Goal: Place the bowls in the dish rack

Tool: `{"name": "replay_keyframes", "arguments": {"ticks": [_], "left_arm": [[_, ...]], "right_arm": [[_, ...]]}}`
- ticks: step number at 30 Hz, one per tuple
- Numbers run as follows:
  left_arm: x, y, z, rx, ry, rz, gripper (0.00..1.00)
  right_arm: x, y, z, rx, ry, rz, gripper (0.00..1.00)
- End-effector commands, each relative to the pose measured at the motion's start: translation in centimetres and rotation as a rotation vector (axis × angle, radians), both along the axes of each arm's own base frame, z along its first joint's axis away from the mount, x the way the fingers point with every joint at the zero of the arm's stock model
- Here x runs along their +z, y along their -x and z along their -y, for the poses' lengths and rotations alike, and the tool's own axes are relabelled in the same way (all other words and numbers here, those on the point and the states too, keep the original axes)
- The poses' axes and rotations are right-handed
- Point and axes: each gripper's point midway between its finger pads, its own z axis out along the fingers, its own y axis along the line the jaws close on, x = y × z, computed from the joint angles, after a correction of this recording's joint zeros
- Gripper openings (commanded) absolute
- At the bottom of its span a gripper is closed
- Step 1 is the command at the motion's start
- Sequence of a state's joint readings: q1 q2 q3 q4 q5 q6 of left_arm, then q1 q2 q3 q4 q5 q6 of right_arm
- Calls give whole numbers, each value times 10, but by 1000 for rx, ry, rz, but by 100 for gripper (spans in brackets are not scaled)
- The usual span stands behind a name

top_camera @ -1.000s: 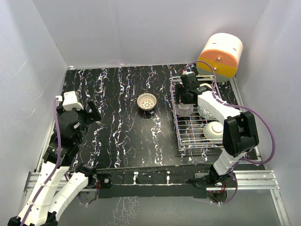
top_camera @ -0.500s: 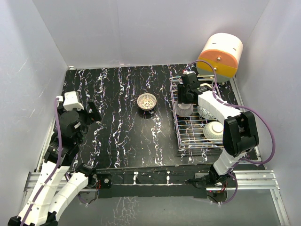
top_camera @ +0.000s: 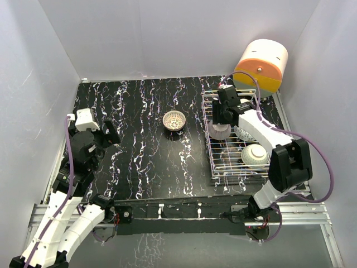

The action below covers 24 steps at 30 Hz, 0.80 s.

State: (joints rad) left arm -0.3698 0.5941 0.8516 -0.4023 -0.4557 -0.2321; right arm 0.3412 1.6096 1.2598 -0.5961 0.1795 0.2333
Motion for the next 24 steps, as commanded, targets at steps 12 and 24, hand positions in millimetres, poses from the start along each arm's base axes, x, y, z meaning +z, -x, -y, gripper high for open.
{"name": "replay_keyframes", "arguments": {"ticks": [12, 24], "left_arm": [[0, -2, 6, -18, 24, 11, 97], [0, -3, 8, -26, 30, 6, 97]], "right_arm": [[35, 56, 7, 25, -89, 72, 38], [21, 104, -1, 54, -191, -3, 36]]}}
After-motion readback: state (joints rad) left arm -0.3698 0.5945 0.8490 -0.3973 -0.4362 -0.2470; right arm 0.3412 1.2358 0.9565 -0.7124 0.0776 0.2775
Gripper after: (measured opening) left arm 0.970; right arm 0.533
